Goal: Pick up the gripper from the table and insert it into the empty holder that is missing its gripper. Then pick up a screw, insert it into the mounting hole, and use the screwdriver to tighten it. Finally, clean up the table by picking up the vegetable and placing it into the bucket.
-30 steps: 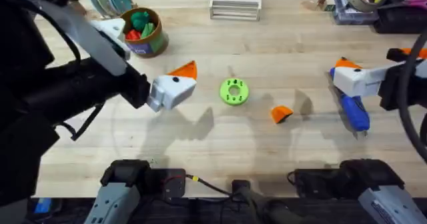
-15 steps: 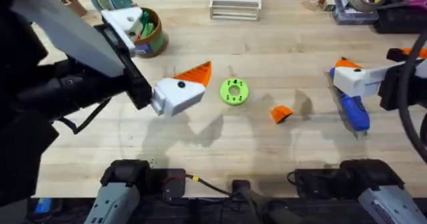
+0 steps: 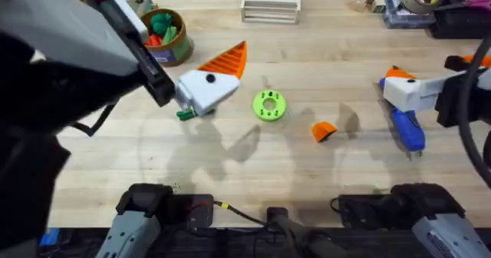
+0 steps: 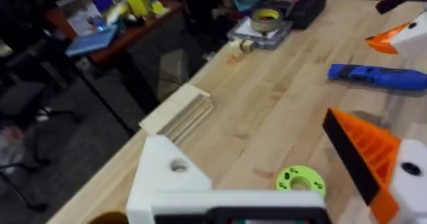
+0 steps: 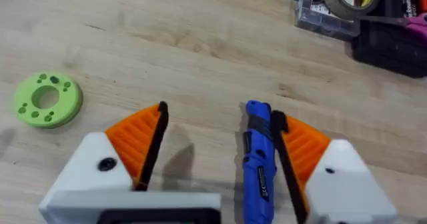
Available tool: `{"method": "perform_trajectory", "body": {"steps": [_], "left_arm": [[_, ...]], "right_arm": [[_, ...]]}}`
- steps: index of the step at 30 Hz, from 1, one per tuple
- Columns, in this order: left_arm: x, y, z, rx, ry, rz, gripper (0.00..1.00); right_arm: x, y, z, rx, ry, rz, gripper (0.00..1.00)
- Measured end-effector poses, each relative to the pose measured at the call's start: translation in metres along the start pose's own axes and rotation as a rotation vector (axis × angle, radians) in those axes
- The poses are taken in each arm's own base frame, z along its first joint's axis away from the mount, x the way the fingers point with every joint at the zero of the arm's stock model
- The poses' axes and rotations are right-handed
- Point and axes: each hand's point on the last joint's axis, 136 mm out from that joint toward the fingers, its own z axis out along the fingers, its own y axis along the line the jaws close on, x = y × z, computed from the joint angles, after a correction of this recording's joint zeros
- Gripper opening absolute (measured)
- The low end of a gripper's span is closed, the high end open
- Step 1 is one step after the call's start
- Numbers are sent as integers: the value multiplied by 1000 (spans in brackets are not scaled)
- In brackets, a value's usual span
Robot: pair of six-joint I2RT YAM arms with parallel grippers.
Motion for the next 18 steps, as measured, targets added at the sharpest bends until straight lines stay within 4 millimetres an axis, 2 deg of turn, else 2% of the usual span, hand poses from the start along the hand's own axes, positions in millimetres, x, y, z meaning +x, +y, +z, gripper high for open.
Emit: {"method": "perform_trajectory", "body": {"steps": [7, 18], "left_arm": [[7, -14, -5, -78, -73, 103, 993], [57, -25, -3, -191, -185, 201, 993]], "right_arm": [[0, 0, 0, 0, 0, 0, 992], [0, 0, 0, 0, 0, 0, 991]]}}
